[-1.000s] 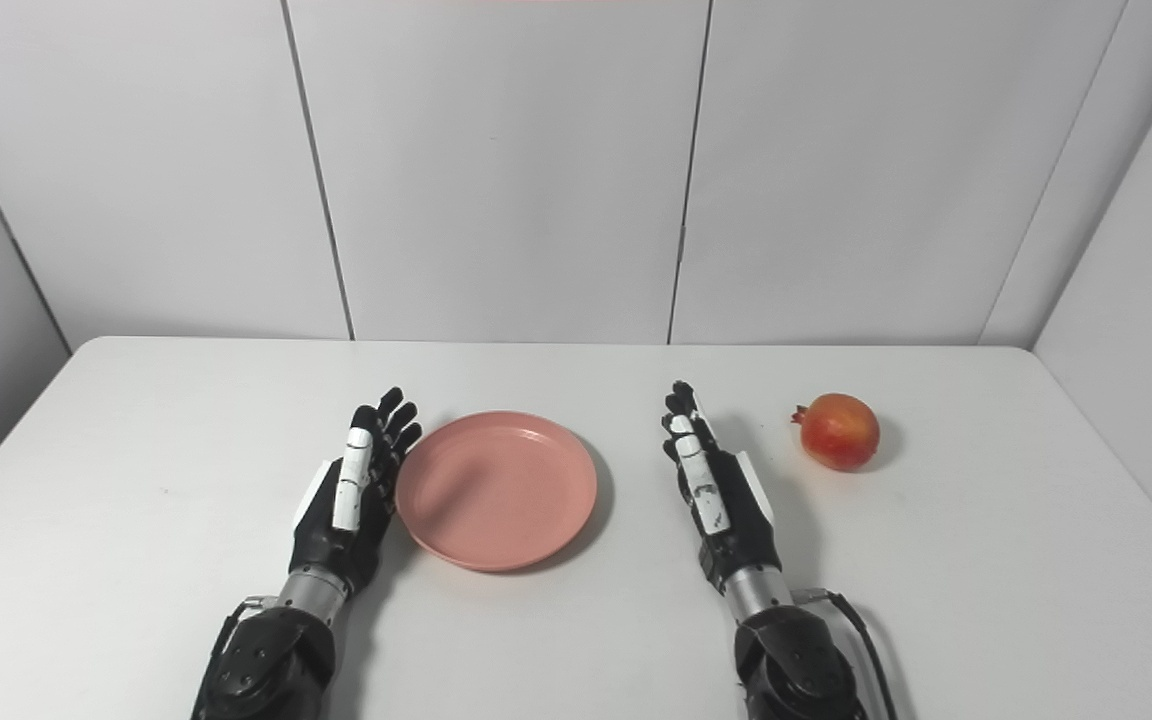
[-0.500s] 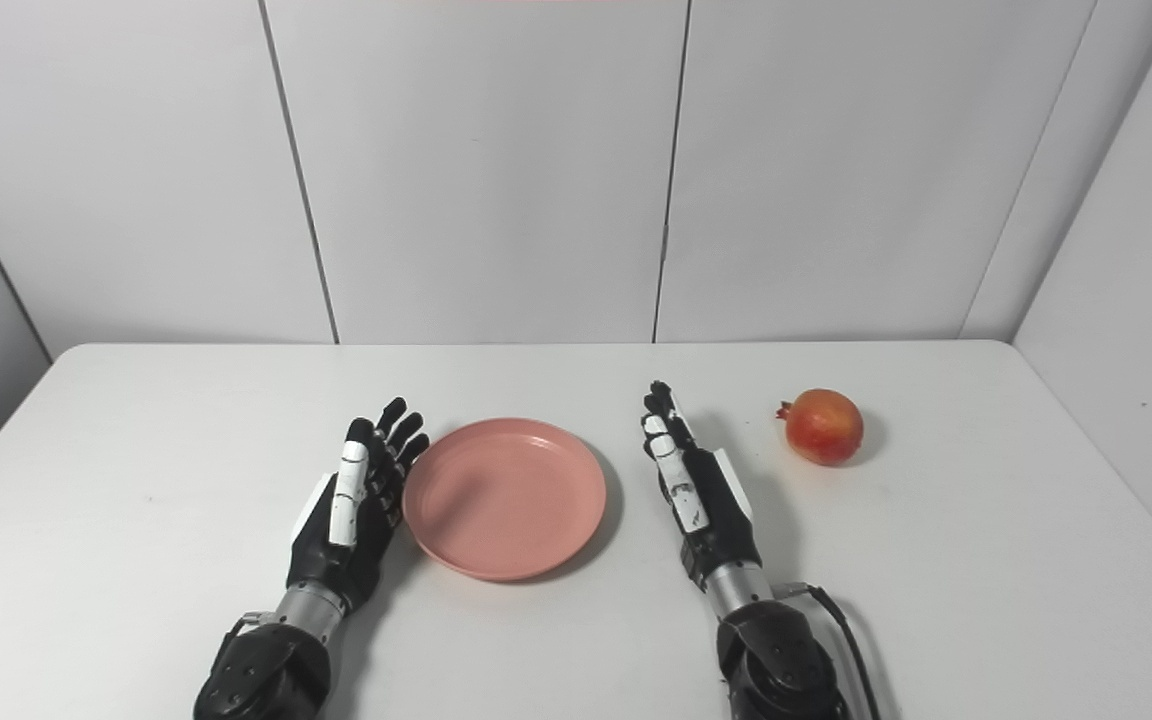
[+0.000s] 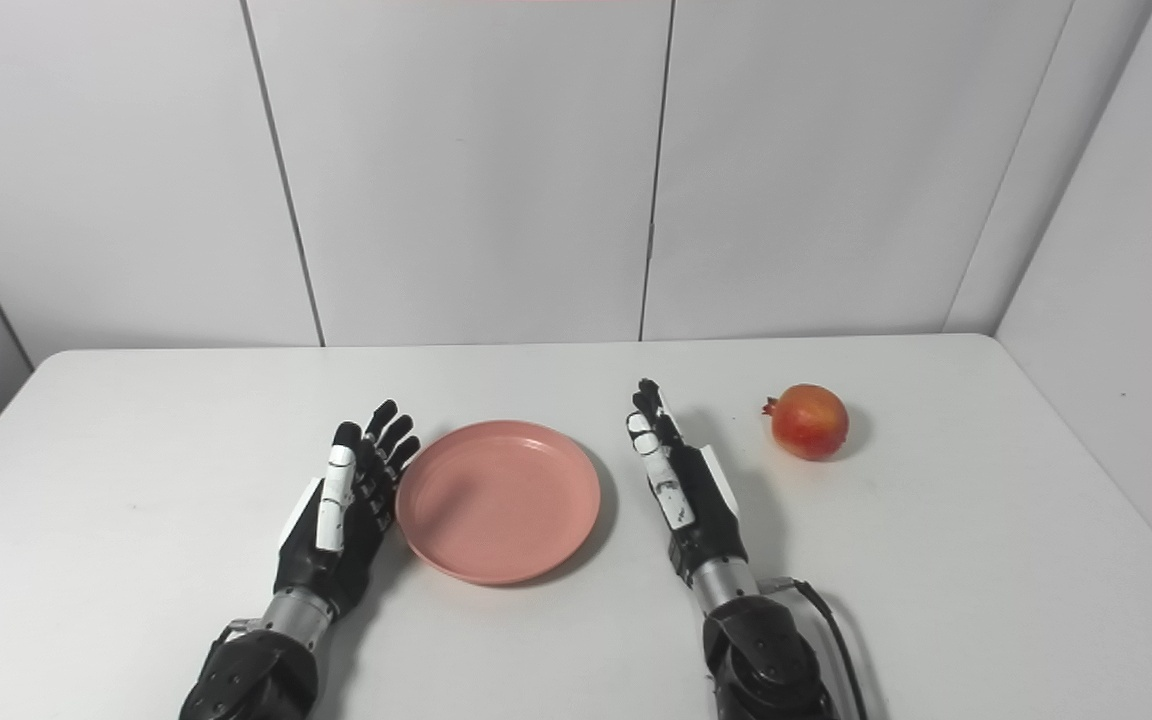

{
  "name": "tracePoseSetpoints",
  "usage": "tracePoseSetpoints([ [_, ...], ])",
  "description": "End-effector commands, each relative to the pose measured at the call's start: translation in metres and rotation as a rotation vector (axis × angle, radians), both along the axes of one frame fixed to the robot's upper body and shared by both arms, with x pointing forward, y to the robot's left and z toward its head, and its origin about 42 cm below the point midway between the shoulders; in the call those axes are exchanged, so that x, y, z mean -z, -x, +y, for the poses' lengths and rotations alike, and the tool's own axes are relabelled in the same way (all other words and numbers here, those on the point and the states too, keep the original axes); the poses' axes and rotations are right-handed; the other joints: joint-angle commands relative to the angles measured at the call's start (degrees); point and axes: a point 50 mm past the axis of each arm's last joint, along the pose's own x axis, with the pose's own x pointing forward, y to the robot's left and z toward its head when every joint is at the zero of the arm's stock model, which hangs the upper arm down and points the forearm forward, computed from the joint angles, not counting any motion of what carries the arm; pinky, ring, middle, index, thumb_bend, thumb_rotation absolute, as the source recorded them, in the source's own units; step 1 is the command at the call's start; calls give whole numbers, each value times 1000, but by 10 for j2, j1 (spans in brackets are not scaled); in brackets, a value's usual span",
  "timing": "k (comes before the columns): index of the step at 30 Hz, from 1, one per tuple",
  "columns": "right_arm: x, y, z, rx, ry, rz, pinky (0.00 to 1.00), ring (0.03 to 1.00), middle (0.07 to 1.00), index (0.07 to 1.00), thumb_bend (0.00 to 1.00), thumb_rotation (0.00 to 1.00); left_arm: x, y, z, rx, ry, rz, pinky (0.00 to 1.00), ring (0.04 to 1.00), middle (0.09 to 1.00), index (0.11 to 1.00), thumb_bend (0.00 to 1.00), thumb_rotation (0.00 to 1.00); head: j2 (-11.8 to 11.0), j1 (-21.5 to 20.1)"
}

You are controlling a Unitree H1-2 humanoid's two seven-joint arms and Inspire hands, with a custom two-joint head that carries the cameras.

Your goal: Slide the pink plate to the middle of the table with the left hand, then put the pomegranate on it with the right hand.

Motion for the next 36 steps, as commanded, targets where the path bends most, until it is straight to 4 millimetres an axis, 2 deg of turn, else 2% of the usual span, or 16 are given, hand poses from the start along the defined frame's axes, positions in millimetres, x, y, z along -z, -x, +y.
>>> tracePoseSetpoints([
  [1, -36, -17, -1, 22, 6, -164, 1000, 1000, 1000, 1000, 692, 914, -4, -11, 4, 1, -11, -28, 993, 999, 1000, 997, 654, 1000, 1, 0],
  [10, -60, -27, -26, 107, 73, -262, 1000, 1000, 1000, 1000, 747, 861, 3, -27, 16, -41, -39, -51, 996, 993, 996, 1000, 662, 1000, 4, -2],
  [13, -66, -27, -33, 132, 123, -272, 1000, 1000, 1000, 1000, 779, 881, 3, -28, 14, -49, -46, -58, 991, 992, 997, 1000, 655, 1000, 5, -2],
  [16, -70, -26, -38, 160, 167, -294, 1000, 1000, 1000, 1000, 725, 905, 3, -28, 14, -52, -53, -59, 990, 993, 998, 1000, 651, 1000, 4, 0],
  [21, -76, -26, -47, 201, 238, -323, 1000, 1000, 1000, 1000, 746, 925, 4, -28, 13, -49, -51, -57, 982, 989, 996, 1000, 650, 1000, 4, 1],
  [24, -81, -27, -52, 228, 280, -359, 996, 1000, 1000, 1000, 717, 907, 4, -27, 12, -45, -47, -54, 990, 993, 1000, 1000, 648, 1000, 4, 0],
  [27, -85, -28, -59, 273, 336, -373, 952, 986, 1000, 1000, 689, 851, 4, -27, 12, -42, -45, -52, 998, 998, 1000, 1000, 656, 1000, 5, -1],
  [36, -96, -32, -88, 384, 436, -389, 929, 965, 974, 993, 727, 797, 4, -25, 11, -21, -26, -39, 999, 1000, 1000, 1000, 655, 1000, 5, -5],
])
